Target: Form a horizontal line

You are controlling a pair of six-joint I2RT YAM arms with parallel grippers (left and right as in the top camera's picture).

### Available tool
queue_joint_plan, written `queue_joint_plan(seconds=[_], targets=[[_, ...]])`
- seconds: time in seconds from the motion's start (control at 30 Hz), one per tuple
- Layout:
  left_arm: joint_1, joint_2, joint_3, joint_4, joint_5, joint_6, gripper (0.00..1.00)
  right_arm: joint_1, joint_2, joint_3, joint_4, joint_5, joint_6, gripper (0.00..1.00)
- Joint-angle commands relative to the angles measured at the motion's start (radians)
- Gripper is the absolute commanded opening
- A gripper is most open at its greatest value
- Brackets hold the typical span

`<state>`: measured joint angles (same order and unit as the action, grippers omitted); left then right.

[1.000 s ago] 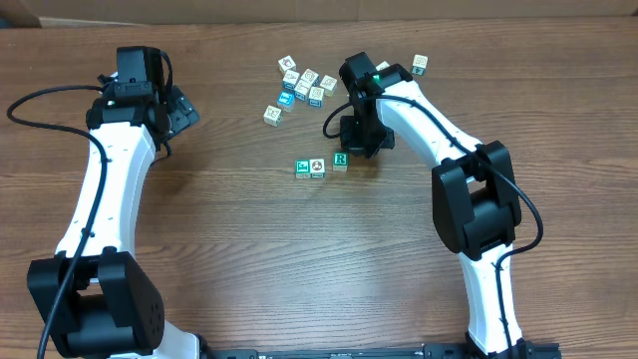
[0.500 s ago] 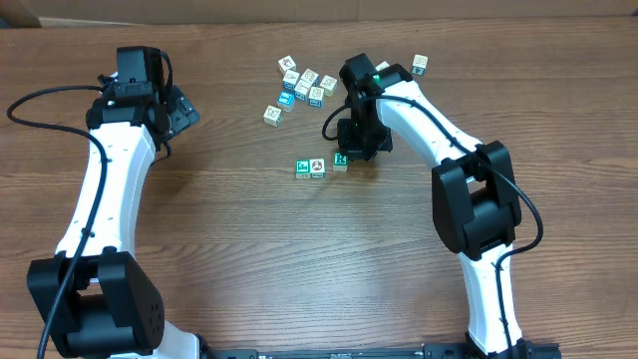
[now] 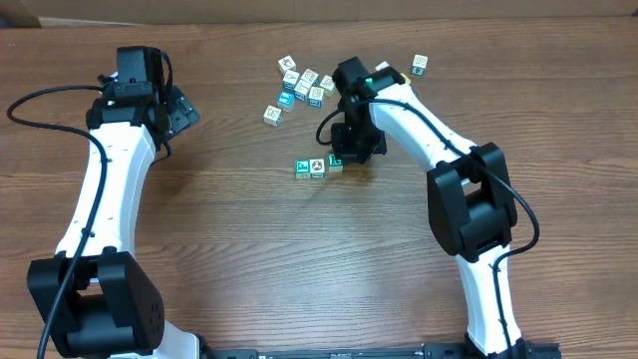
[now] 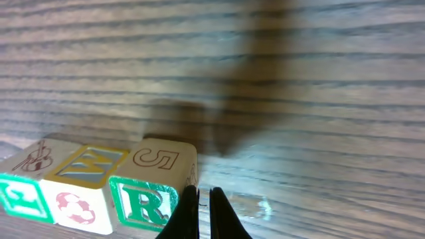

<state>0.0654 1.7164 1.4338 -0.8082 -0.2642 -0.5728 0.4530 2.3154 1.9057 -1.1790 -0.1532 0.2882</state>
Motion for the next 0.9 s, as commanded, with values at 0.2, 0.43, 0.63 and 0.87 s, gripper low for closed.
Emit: queue_joint_plan(seconds=[0.2,0.43,0.63,0.87], targets=[[-0.008,-0.003,0.006,0.000,0.002,0.001,1.00,0.004,0.002,0.018,0.003,0.002,0.076,0.04],[-0.008,-0.003,0.006,0.000,0.003,0.001,1.00,0.005,0.002,0.018,0.014,0.011,0.078,0.04],[-0.008,-0.003,0.006,0.001,0.003,0.001,0.99,0.005,0.002,0.018,0.058,0.091,0.079,0.04],[-0.008,-0.003,0.006,0.000,0.003,0.001,1.00,0.005,0.002,0.018,0.124,0.127,0.079,0.04]])
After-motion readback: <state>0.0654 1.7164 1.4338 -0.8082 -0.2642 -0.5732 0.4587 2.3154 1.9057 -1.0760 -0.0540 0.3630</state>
